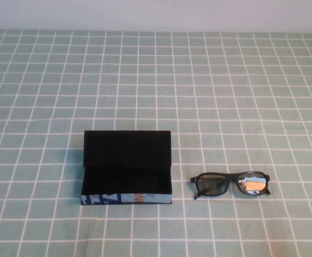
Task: Return glasses to glasses case
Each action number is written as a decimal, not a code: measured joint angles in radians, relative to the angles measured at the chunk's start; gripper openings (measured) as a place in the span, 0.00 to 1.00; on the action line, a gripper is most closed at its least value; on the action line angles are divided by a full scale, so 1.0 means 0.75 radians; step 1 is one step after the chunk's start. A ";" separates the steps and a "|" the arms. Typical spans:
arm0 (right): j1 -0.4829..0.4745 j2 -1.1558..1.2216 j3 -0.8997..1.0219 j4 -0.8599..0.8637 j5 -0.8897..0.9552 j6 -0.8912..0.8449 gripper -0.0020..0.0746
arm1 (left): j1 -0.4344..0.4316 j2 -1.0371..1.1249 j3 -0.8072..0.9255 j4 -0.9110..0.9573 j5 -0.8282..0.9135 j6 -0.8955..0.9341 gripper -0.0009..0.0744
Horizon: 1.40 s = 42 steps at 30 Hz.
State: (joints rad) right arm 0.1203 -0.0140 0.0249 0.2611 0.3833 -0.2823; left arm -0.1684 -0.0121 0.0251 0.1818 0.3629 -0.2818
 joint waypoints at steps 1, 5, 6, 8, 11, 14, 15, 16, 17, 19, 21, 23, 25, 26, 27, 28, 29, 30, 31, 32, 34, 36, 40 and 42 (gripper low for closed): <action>0.000 0.000 0.000 0.000 0.000 0.000 0.01 | 0.000 0.000 0.000 0.000 0.000 0.000 0.01; 0.000 0.000 0.000 0.000 0.000 0.000 0.01 | 0.000 0.000 0.000 0.016 0.000 0.000 0.01; 0.000 0.000 0.000 0.000 0.000 0.000 0.01 | 0.000 0.000 0.000 0.019 0.000 0.000 0.01; 0.000 0.000 0.000 0.000 0.000 0.000 0.01 | 0.000 0.000 0.000 0.021 0.000 0.000 0.01; 0.000 0.000 0.000 0.000 0.000 0.000 0.01 | 0.000 0.000 0.000 0.023 0.001 0.000 0.01; 0.000 0.000 0.000 0.000 0.000 0.000 0.01 | 0.000 0.000 0.000 0.024 0.001 0.000 0.01; 0.000 0.000 0.000 0.000 0.000 0.000 0.01 | 0.000 0.000 0.000 0.024 0.001 0.000 0.01; 0.000 0.000 0.000 0.000 0.000 0.000 0.01 | 0.000 0.000 0.000 0.026 0.001 0.000 0.01; 0.000 0.000 0.000 0.000 0.000 0.000 0.01 | 0.000 0.000 0.000 0.026 0.001 0.000 0.01; 0.000 0.000 0.000 0.000 -0.003 0.000 0.01 | 0.000 0.000 0.000 0.026 0.001 0.000 0.01; 0.000 0.000 0.000 0.000 -0.012 0.000 0.01 | 0.000 0.000 0.000 0.026 0.001 0.000 0.01; 0.000 0.000 0.002 0.000 -0.033 0.000 0.01 | 0.000 0.000 0.000 0.026 0.001 0.000 0.01; 0.000 0.000 0.002 0.000 -0.063 0.000 0.01 | 0.000 0.000 0.000 0.026 -0.004 0.000 0.01; 0.000 0.000 0.002 0.000 -0.079 0.000 0.01 | 0.000 0.000 0.000 0.026 -0.011 0.000 0.01; 0.000 0.000 0.002 0.000 -0.099 0.000 0.01 | 0.000 0.000 0.000 0.026 -0.022 0.000 0.01; 0.000 0.000 0.002 0.000 -0.119 0.000 0.01 | 0.000 0.000 0.000 0.026 -0.039 0.000 0.01; 0.000 0.000 0.002 0.000 -0.145 0.000 0.01 | 0.000 0.000 0.000 0.026 -0.058 0.000 0.01; 0.000 0.000 0.002 0.000 -0.174 0.000 0.01 | 0.000 0.000 0.002 0.026 -0.088 0.000 0.01; 0.000 0.000 0.002 0.000 -0.211 0.000 0.01 | 0.000 0.000 0.002 0.026 -0.126 0.000 0.01; 0.000 0.000 0.002 0.000 -0.244 0.000 0.01 | 0.000 0.000 0.002 0.026 -0.160 0.000 0.01; 0.000 0.000 0.002 0.000 -0.355 0.000 0.01 | 0.000 0.000 0.002 0.026 -0.262 0.000 0.01; 0.000 0.000 0.002 0.000 -0.486 0.000 0.01 | 0.000 0.000 0.002 0.029 -0.393 0.000 0.01; 0.000 0.000 0.002 0.002 -0.842 0.000 0.01 | 0.000 0.000 0.002 0.032 -0.722 0.000 0.01; 0.000 0.000 0.002 0.005 -0.982 0.000 0.01 | 0.000 0.000 0.002 0.037 -0.873 0.000 0.01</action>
State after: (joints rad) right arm 0.1203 -0.0140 0.0267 0.2651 -0.3532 -0.2823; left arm -0.1684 -0.0121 0.0267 0.2098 -0.2920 -0.2818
